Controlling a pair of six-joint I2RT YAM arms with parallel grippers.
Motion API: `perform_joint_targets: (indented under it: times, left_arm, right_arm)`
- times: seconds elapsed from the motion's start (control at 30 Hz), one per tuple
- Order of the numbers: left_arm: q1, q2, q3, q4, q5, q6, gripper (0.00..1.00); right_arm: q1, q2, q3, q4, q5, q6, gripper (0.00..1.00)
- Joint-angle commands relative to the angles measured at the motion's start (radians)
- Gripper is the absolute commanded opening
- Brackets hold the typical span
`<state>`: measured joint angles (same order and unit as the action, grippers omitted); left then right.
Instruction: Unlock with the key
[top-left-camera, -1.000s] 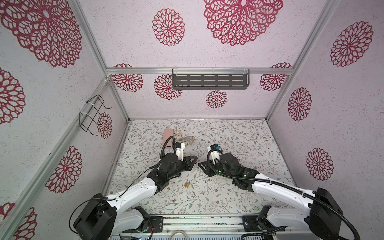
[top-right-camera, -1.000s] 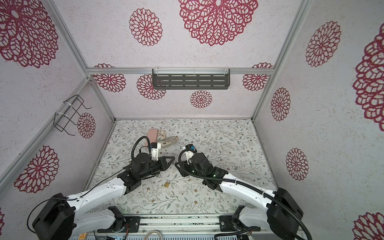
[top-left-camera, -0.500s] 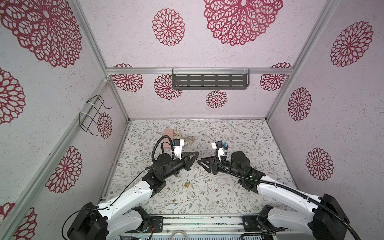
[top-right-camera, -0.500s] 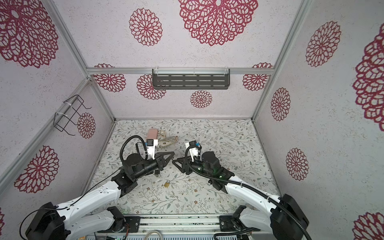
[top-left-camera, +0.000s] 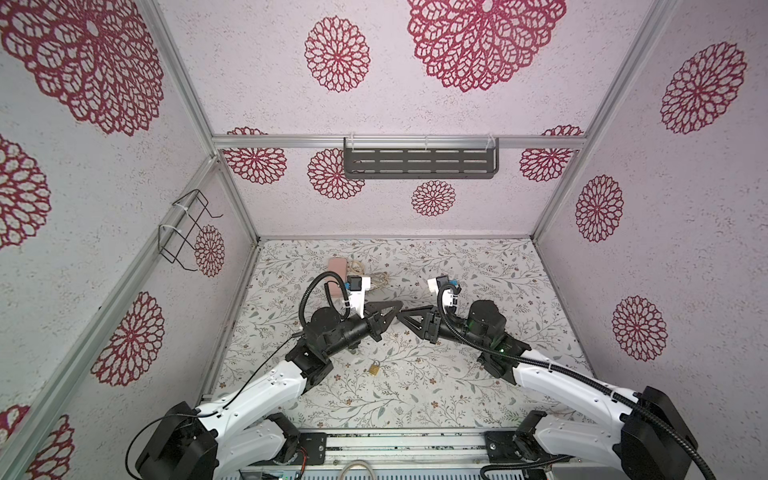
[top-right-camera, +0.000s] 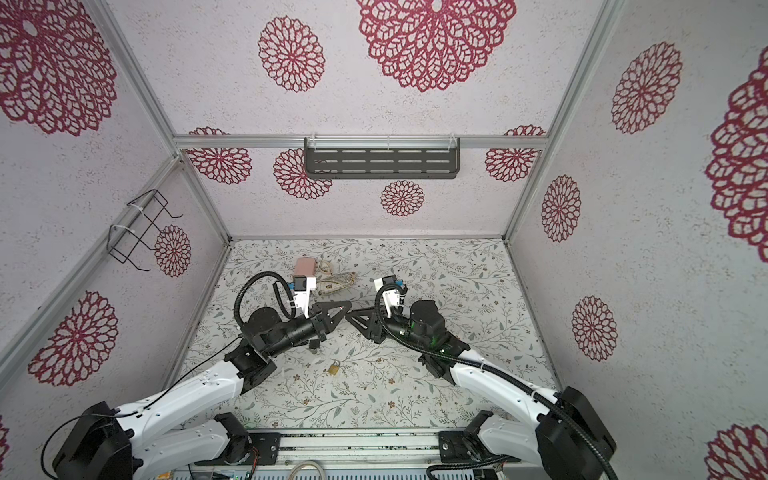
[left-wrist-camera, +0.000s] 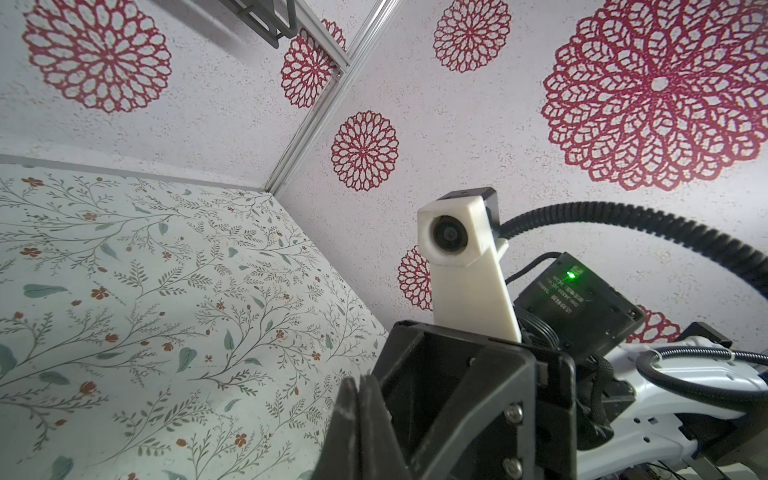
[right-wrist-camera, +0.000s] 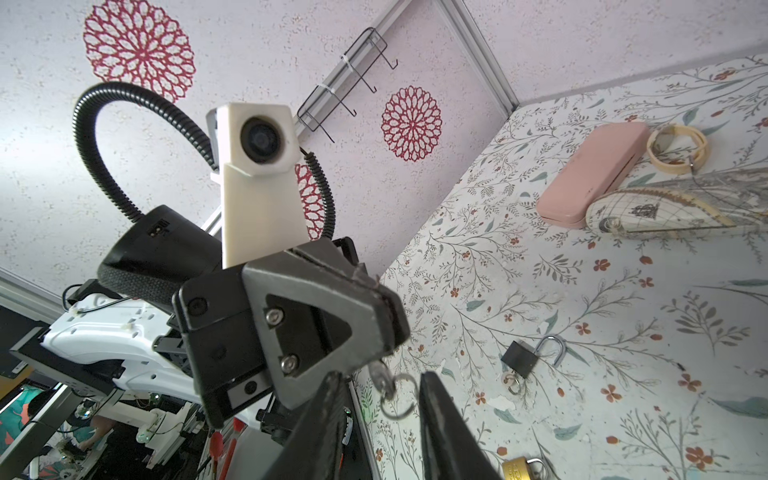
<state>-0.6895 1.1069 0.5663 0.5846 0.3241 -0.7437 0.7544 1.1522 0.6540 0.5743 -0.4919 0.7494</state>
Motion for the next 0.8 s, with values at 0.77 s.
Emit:
perform_joint_targets:
  times: [0.77]
  left_arm:
    - [0.000,0.022,0.003,0.083,0.024,0.010,0.00]
  right_arm:
    - [-0.027,0.026,-0.036,0.180,-0.082,0.063,0.20]
